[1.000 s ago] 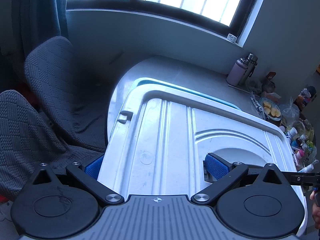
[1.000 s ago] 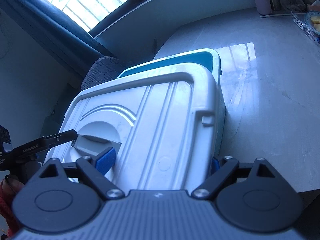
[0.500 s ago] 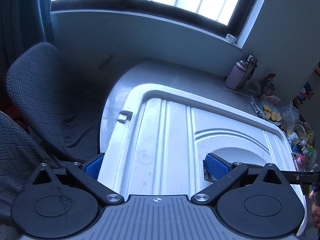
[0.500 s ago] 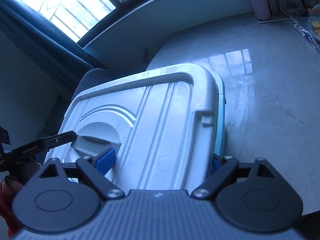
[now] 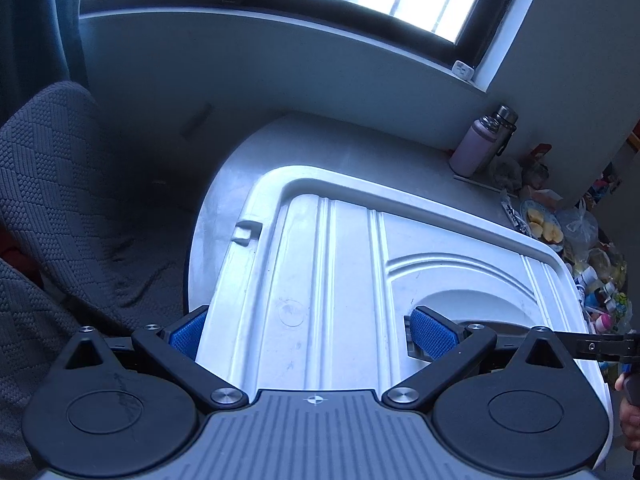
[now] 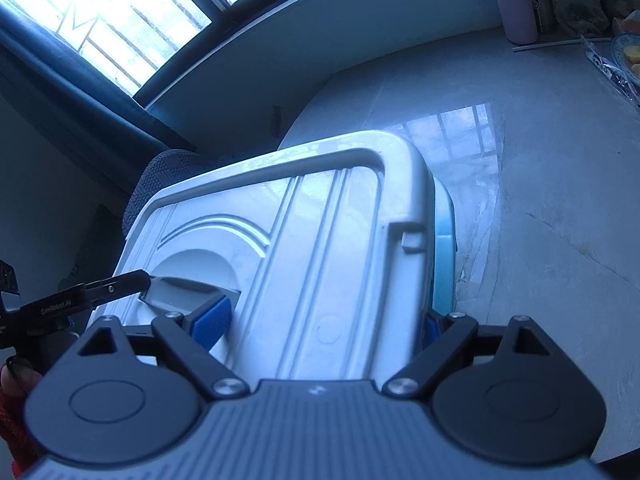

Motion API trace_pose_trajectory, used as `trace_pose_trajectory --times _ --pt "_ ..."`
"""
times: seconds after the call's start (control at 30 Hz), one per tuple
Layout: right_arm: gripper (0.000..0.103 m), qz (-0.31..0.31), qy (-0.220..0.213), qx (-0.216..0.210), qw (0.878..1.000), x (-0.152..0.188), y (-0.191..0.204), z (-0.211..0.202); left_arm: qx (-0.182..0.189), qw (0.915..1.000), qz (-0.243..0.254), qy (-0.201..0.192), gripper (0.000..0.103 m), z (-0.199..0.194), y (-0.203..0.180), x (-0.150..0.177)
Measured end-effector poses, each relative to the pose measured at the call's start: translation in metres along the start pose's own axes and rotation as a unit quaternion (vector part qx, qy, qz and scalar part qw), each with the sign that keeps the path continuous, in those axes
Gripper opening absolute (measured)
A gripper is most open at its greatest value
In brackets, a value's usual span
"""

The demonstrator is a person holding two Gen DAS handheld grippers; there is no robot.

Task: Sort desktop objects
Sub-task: 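Lower the white lid onto the bin rim with both grippers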

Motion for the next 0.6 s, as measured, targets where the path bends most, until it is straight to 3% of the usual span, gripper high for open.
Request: trace_pose_trajectory --times 0.33,0.4,0.47,0.6 --pt "0.092 0.001 0.022 0.013 1.000 -0.019 -0.004 0.013 0.006 0.9995 -0.028 0.016 0.102 0.027 0.012 -0.003" --pt "0.101 -0.010 0.028 0.043 0.999 -0.021 -0.002 0.012 0.009 0.9992 -0.034 0.019 0.102 0.030 0.015 0.000" --pt "0.103 -0.027 0.018 0.077 0.996 -0.023 0.001 0.006 0.002 0.9991 -0.038 0.017 0.102 0.031 0.019 0.001" --pt "0.103 -0.034 -0.014 0.076 0.996 -0.030 0.003 -0.010 -0.007 0.9987 -0.049 0.009 0.102 0.027 0.030 -0.003"
Point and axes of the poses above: each gripper's, at about its wrist camera, not at the fingertips, and z roughly the way its jaws point, y to its left, x to its underside, the point moved 4 cm from there along z, roughly the way its jaws point, and after that the axes turned 4 degrees about y, right-handed, at the moved point
